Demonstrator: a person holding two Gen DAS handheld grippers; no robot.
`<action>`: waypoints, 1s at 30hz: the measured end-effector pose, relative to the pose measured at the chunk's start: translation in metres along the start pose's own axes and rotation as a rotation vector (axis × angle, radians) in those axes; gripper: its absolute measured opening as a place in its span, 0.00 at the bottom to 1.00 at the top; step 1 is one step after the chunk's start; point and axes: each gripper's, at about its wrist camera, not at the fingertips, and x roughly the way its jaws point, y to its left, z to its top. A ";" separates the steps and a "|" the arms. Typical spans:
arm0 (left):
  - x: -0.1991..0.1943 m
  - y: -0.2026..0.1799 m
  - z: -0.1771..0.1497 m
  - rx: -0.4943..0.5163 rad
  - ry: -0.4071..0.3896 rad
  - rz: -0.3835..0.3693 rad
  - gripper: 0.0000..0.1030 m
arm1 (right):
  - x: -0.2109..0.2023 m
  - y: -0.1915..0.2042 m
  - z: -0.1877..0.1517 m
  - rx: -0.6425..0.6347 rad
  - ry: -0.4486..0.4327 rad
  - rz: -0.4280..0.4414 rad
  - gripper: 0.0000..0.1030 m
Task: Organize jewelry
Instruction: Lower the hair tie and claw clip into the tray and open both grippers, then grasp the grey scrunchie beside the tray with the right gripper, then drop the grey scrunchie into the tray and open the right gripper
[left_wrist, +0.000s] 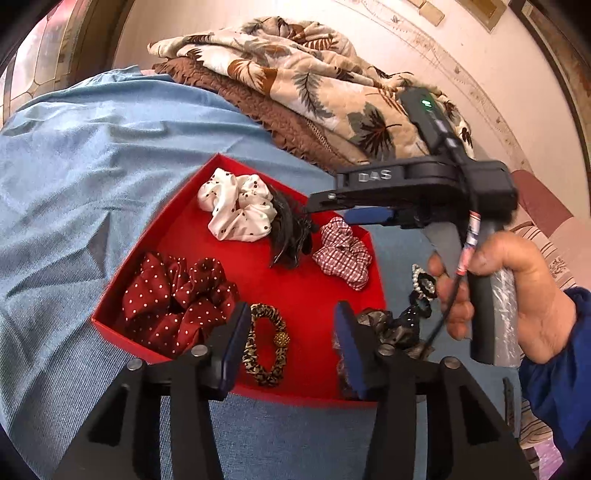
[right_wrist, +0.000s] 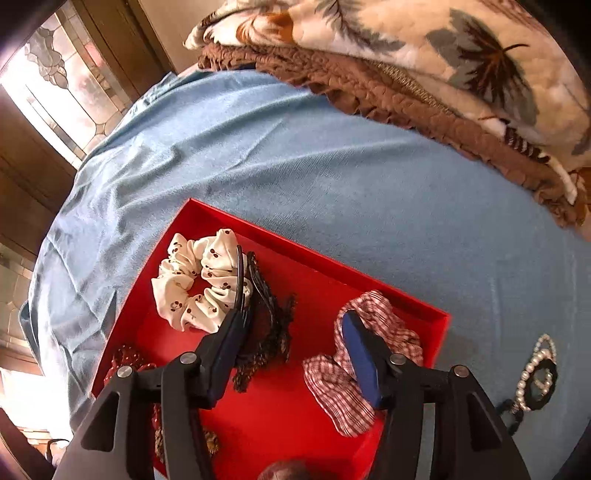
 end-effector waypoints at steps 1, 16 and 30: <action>-0.001 0.000 0.000 -0.001 -0.004 -0.004 0.45 | -0.005 -0.001 -0.002 0.002 -0.010 -0.001 0.59; -0.022 0.017 0.003 -0.085 -0.075 0.035 0.45 | -0.061 -0.010 -0.125 -0.051 -0.008 -0.048 0.29; -0.026 0.020 0.003 -0.083 -0.087 0.091 0.45 | -0.036 0.011 -0.132 0.043 -0.045 0.092 0.29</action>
